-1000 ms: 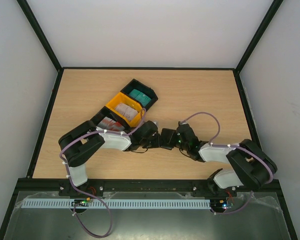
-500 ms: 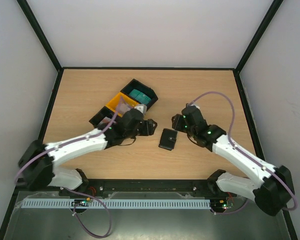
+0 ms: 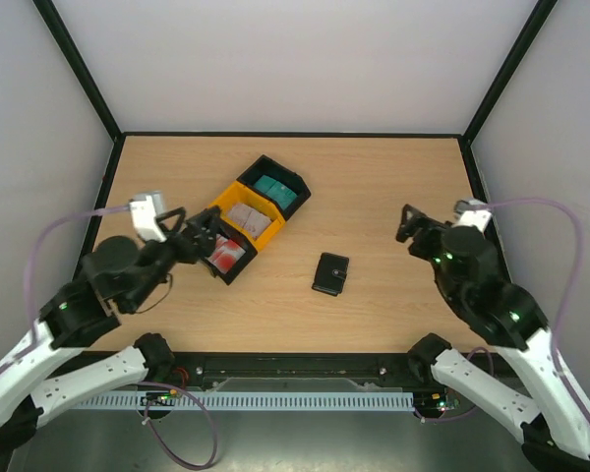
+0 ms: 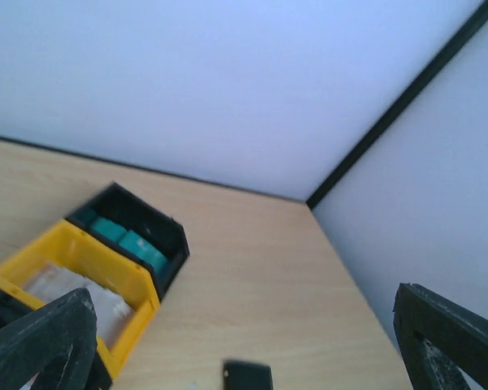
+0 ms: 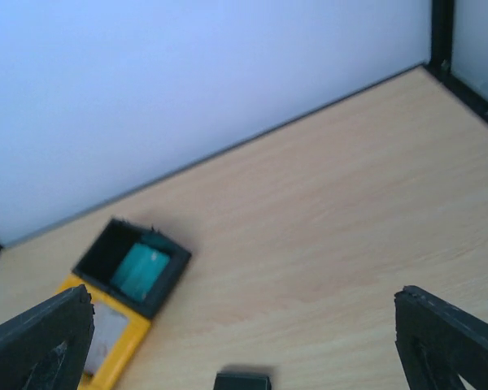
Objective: Put the credit cards into the card holder
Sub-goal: Reset both arms
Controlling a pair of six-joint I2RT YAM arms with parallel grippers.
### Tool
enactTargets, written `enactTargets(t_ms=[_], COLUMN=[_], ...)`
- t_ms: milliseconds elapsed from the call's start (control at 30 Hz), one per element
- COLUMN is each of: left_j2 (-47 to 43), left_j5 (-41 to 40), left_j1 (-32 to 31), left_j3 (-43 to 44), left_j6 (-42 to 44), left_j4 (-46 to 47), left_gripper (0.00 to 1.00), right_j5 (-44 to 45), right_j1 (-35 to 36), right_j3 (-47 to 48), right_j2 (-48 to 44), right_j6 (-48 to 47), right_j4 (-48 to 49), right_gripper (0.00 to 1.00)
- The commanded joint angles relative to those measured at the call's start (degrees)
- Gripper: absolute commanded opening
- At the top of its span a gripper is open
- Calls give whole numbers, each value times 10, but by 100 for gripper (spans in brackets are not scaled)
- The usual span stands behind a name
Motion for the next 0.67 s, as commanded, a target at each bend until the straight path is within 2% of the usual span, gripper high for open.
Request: enactTargets(t_ms=[0, 133, 300, 633], left_j2=[-71, -106, -128, -123], left_j5=[-91, -135, -144, -148], left_j1=[2, 3, 3, 4], left_j3=[28, 60, 76, 85], left_j6=[29, 21, 14, 21], left_j4=[-90, -146, -182, -199], left_gripper=[100, 100, 100, 100], right_j5=[100, 137, 161, 163], right_j1=[-2, -2, -2, -2], right_j3=[45, 80, 103, 88], right_j2=[-55, -87, -106, -112], right_j6=[0, 10, 28, 50], right_j4=[-64, -82, -111, -128], right_gripper=[98, 98, 98, 98])
